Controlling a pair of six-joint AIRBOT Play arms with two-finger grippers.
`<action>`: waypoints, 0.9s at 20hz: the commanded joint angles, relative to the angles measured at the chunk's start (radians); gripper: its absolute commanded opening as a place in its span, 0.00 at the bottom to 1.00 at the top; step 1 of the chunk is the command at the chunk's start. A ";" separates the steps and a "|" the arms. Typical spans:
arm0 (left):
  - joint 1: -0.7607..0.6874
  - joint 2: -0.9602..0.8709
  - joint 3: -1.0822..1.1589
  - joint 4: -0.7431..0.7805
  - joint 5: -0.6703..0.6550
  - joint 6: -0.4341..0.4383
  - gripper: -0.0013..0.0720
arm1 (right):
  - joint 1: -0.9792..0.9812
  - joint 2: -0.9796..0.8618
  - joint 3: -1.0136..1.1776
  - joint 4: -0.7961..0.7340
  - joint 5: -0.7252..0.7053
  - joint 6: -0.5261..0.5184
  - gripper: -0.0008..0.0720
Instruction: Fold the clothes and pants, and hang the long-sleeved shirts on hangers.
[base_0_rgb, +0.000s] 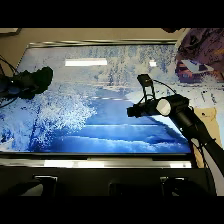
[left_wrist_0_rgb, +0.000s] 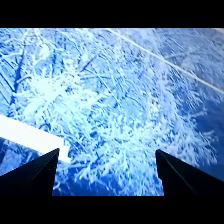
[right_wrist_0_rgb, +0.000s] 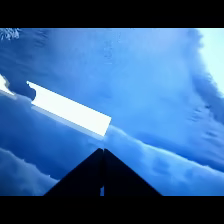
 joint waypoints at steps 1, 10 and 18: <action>0.198 -0.173 0.001 0.068 0.250 -0.051 1.00 | 0.001 0.000 0.001 0.000 -0.003 0.000 0.06; 0.372 -0.679 0.221 0.068 0.522 0.004 1.00 | 0.001 0.000 0.001 0.000 -0.003 0.000 0.06; 0.372 -0.872 0.441 0.052 0.509 0.028 0.88 | 0.001 0.000 0.001 0.000 -0.003 0.000 0.06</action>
